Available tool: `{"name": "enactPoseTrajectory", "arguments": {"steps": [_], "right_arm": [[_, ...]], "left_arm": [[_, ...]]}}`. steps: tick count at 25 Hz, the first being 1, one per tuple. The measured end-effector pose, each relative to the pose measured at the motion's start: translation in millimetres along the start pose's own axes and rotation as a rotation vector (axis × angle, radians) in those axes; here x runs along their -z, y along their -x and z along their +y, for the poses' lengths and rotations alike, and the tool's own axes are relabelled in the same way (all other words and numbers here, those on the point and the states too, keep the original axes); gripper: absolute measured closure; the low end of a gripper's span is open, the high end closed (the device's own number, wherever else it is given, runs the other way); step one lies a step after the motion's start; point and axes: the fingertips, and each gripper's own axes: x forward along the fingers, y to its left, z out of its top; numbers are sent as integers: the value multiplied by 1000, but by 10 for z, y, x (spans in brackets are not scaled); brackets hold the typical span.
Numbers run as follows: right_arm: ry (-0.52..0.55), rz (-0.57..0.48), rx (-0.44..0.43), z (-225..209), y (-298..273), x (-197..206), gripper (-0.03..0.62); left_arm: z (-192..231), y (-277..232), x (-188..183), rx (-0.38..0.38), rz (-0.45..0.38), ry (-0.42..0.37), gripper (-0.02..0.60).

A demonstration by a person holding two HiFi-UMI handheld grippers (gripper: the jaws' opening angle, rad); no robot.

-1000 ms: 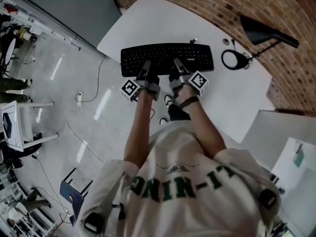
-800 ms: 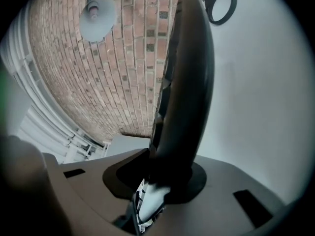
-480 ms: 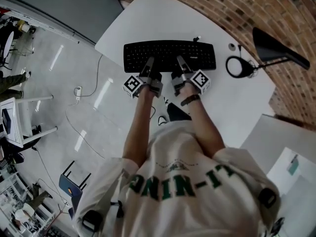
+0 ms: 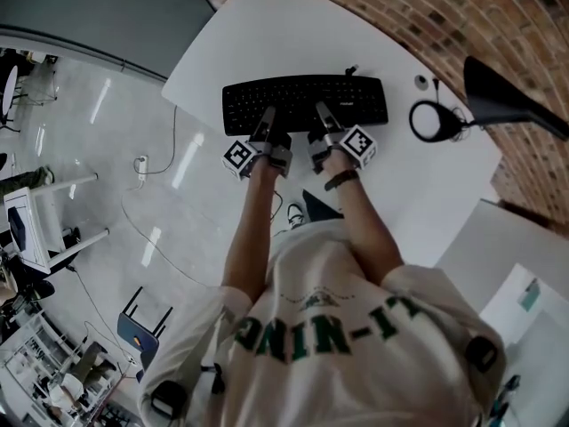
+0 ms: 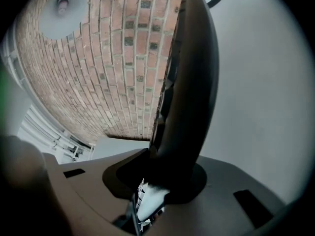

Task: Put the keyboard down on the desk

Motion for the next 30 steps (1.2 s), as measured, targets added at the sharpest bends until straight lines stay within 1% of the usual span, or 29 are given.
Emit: {"name": "enactPoseTrajectory", "arguments": {"steps": [5, 8, 13, 21, 30], "right_arm": [[22, 9, 33, -185, -71, -67, 516], [31, 10, 48, -252, -84, -89, 516], [44, 12, 99, -403, -82, -106, 516], [80, 41, 154, -507, -73, -20, 516], [54, 57, 209, -636, -43, 117, 516]], "left_arm": [[193, -95, 12, -38, 5, 13, 499], [317, -112, -2, -54, 1, 7, 500], [566, -88, 25, -117, 0, 36, 506], [792, 38, 19, -162, -17, 86, 506], [943, 157, -18, -197, -27, 110, 506]]}}
